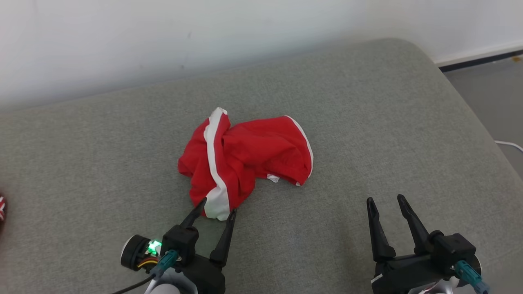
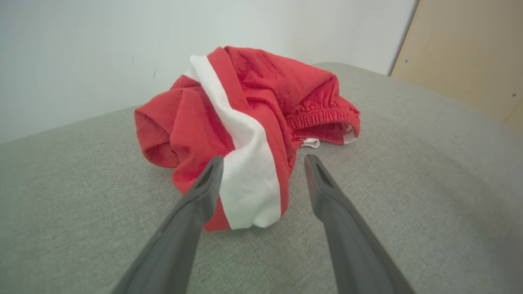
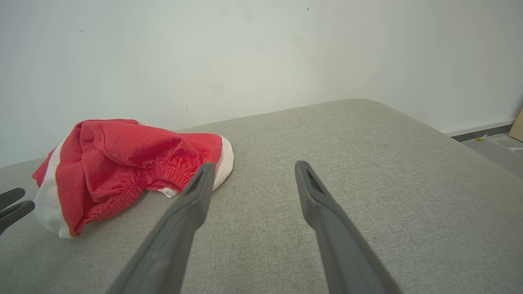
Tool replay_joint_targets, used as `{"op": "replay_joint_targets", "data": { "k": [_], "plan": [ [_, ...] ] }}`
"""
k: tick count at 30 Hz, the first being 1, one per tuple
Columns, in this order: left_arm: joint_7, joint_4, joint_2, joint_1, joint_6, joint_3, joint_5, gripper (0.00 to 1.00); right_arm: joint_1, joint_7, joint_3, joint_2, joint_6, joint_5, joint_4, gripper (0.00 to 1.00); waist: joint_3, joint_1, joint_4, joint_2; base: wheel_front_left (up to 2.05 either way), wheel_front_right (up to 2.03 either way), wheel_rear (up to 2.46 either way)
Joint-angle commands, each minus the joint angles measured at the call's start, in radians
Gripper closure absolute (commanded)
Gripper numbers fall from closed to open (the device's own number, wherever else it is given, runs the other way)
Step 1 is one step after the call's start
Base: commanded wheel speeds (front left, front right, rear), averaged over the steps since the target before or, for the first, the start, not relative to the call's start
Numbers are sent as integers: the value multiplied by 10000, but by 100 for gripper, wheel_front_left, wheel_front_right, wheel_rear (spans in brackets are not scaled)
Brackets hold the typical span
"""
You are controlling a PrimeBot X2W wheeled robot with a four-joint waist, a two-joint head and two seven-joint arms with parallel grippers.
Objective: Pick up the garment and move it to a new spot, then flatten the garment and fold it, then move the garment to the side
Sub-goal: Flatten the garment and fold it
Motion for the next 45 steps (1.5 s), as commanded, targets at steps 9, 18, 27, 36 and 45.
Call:
{"op": "replay_joint_targets", "data": {
  "k": [9, 18, 27, 36, 45],
  "plan": [
    [-56, 1903, -149, -1147, -24, -319, -141, 33, -396, -266, 67, -7, -22, 197, 373, 0, 529, -1, -540, -1, 0, 0, 0],
    [-62, 1787, -359, -1345, 14, -125, -464, 100, -286, -333, -132, -7, -22, 137, 474, 0, 306, -1, -105, -1, 0, 0, 0],
    [-63, -386, -71, -354, 74, 332, -711, 100, -25, -368, -287, -9, -22, 148, 510, 0, -222, -1, 1104, -1, 0, 0, 0],
    [219, -2092, 542, 1853, 588, 782, -1030, 100, 184, -357, -276, -9, -22, 205, 531, 0, -484, -1, 1982, -1, 0, 0, 0],
    [104, -1769, 422, 3285, 1056, 1301, -1659, 100, 201, -226, -284, -7, -22, 88, 548, 0, -573, -1, 1896, -1, 0, 0, 0]
  ]
}}
